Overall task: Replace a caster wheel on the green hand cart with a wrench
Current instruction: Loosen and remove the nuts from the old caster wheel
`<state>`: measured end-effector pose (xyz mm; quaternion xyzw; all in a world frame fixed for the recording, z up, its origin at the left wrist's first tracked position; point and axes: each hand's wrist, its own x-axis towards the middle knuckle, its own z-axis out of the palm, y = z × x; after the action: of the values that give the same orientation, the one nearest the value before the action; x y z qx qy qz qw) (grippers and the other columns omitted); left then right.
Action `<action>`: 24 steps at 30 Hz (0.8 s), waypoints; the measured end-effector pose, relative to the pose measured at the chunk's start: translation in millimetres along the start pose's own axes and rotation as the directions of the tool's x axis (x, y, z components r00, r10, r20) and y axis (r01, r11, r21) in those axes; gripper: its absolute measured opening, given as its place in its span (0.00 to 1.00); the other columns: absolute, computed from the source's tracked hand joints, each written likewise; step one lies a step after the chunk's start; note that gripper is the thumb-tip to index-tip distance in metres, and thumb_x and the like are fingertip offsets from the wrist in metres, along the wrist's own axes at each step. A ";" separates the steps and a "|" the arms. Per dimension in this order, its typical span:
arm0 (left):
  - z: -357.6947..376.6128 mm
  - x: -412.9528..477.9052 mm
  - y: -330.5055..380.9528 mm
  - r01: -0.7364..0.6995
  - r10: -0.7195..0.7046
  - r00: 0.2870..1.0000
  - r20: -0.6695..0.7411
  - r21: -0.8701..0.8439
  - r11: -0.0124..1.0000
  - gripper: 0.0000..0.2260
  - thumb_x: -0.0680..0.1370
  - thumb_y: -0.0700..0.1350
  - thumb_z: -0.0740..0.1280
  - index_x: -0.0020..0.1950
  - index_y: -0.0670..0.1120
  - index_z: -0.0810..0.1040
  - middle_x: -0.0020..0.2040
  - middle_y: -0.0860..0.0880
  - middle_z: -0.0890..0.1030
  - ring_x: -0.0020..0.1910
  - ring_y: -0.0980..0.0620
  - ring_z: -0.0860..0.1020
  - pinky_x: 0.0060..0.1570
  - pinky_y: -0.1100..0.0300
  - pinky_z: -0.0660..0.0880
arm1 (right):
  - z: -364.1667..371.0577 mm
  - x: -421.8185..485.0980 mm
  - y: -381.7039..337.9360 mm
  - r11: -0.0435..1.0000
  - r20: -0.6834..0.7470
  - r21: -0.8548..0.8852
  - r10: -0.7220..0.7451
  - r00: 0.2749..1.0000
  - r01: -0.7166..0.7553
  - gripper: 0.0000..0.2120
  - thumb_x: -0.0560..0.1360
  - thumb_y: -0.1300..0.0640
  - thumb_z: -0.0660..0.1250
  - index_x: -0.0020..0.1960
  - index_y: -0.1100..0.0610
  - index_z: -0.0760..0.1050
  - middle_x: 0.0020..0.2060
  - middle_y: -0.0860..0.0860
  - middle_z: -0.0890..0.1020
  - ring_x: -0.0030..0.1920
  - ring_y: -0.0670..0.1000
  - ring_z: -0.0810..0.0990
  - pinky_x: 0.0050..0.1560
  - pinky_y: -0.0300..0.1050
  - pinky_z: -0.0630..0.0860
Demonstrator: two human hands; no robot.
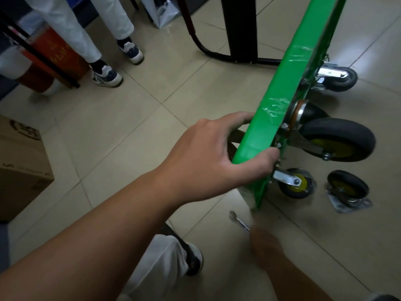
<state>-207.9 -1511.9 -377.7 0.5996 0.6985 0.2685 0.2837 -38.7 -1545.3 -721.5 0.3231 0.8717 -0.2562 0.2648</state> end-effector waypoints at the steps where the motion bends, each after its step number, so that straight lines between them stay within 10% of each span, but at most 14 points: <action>1: -1.3 2.3 2.1 0.014 -0.014 1.000 0.020 0.025 1.000 0.32 0.74 0.67 0.64 0.72 0.51 0.75 0.51 0.53 0.85 0.45 0.51 0.85 0.39 0.47 0.82 | -2.3 -8.4 3.7 1.000 0.052 -0.023 -0.014 0.999 0.015 0.17 0.83 0.56 0.56 0.71 0.52 0.69 0.67 0.51 0.77 0.65 0.52 0.77 0.65 0.44 0.71; 6: -10.8 14.1 14.1 0.088 -0.097 0.991 0.096 0.095 0.992 0.31 0.68 0.70 0.63 0.67 0.57 0.78 0.51 0.54 0.85 0.47 0.54 0.84 0.44 0.46 0.82 | -64.8 -62.7 25.5 0.999 0.139 0.019 -0.043 0.989 0.040 0.16 0.78 0.56 0.60 0.66 0.52 0.74 0.63 0.54 0.79 0.63 0.57 0.78 0.60 0.45 0.72; 11: -10.3 20.4 20.9 0.095 -0.096 0.988 0.124 0.011 0.995 0.29 0.65 0.66 0.67 0.63 0.55 0.82 0.49 0.55 0.86 0.44 0.59 0.84 0.47 0.50 0.83 | -177.8 -169.1 53.5 0.952 0.108 0.293 -0.129 0.986 0.092 0.06 0.74 0.60 0.59 0.44 0.53 0.74 0.41 0.52 0.86 0.41 0.48 0.82 0.44 0.43 0.76; 17: 3.2 17.1 33.0 0.054 -0.057 0.991 0.124 0.028 0.998 0.29 0.65 0.67 0.66 0.60 0.53 0.83 0.48 0.54 0.86 0.43 0.56 0.85 0.45 0.48 0.83 | -237.4 -274.6 53.2 0.566 -0.274 0.819 0.239 0.932 0.096 0.12 0.72 0.74 0.55 0.43 0.61 0.73 0.28 0.55 0.80 0.28 0.50 0.72 0.32 0.44 0.68; 21: 14.7 14.8 42.9 0.046 -0.050 0.995 0.090 0.045 0.998 0.31 0.64 0.68 0.65 0.60 0.52 0.84 0.46 0.52 0.86 0.42 0.53 0.84 0.43 0.46 0.83 | -251.2 -284.5 28.0 0.187 -0.210 0.974 0.509 0.835 0.131 0.13 0.80 0.62 0.57 0.45 0.63 0.78 0.27 0.55 0.72 0.26 0.49 0.66 0.26 0.39 0.63; 24: 19.4 9.3 46.7 0.062 -0.064 0.997 0.053 0.038 0.997 0.31 0.65 0.68 0.66 0.61 0.52 0.83 0.47 0.51 0.86 0.42 0.52 0.84 0.42 0.46 0.83 | -247.4 -281.3 14.8 0.210 -0.258 0.964 0.598 0.759 0.163 0.21 0.85 0.50 0.56 0.46 0.61 0.81 0.28 0.52 0.73 0.28 0.48 0.69 0.34 0.43 0.68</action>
<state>-163.1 -1495.7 -358.5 0.5894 0.7139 0.2303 0.3000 81.5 -1503.1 -368.9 0.6047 0.4982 -0.5728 -0.2410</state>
